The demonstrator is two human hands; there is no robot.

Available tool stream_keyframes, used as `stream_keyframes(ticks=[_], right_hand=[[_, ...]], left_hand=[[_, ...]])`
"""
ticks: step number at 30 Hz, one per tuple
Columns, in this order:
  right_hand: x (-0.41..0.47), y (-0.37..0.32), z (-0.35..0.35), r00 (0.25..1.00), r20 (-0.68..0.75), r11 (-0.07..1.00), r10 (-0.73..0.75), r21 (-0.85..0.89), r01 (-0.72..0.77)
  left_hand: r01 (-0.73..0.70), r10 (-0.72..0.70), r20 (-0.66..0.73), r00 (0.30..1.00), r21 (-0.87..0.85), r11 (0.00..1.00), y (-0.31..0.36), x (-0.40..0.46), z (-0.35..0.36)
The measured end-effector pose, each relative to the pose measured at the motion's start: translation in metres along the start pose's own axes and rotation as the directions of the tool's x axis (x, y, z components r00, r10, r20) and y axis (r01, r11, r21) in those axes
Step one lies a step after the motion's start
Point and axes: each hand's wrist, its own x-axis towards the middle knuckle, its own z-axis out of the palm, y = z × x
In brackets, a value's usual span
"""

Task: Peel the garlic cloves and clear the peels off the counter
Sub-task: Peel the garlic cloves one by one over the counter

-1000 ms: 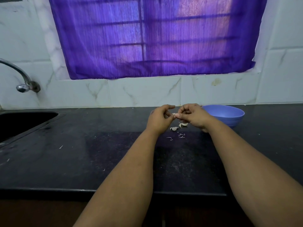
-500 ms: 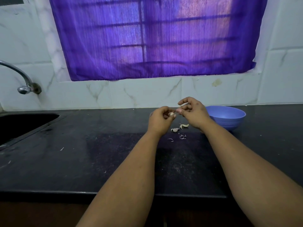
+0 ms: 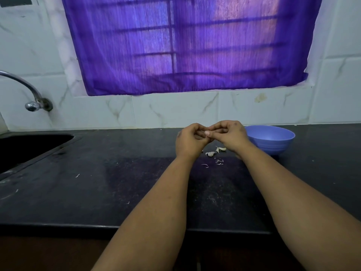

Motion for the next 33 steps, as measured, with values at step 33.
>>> stream_keyframes(ticks=[33], right_hand=[[0.011, 0.004, -0.001, 0.971, -0.166, 0.968, 0.169, 0.213, -0.133]], left_hand=[[0.09, -0.078, 0.049, 0.996, -0.357, 0.93, 0.01, -0.001, 0.001]])
